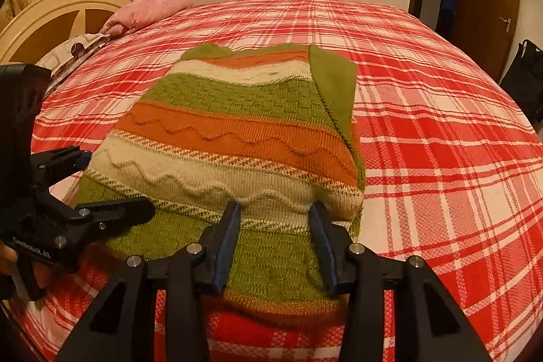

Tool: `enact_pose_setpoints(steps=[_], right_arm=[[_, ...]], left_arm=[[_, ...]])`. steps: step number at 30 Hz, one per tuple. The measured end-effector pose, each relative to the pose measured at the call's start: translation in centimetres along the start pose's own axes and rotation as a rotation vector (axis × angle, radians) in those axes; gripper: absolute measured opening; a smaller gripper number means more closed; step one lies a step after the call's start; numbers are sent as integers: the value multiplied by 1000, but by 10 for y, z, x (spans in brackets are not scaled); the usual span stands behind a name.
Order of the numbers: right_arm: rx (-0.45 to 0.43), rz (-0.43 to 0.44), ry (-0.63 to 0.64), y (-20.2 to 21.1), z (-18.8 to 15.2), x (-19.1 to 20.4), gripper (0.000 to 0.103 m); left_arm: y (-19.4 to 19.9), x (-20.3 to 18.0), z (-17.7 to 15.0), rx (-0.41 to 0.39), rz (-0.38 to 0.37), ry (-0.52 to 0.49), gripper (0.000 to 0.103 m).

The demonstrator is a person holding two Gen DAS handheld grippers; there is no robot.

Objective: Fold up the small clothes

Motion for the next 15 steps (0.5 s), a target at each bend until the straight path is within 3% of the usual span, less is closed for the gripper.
enact_pose_setpoints(steps=[9, 12, 15], right_arm=[[15, 11, 38, 19, 7, 5, 44], [-59, 56, 20, 41, 28, 6, 44], [-62, 119, 29, 38, 54, 18, 44]], left_arm=[[20, 5, 0, -17, 24, -20, 99], [39, 10, 8, -82, 81, -51, 99], [50, 18, 20, -142, 129, -30, 99]])
Point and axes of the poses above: each gripper's, at about its wrist camera, not at the fingertips, and y roughly against the way its jaws point, x to its left, z to its top, the point moved 5 cm from there along -y, roughly the way its jaws point, and after that the axes turned 8 degrees about -y, right-handed, at the moved point
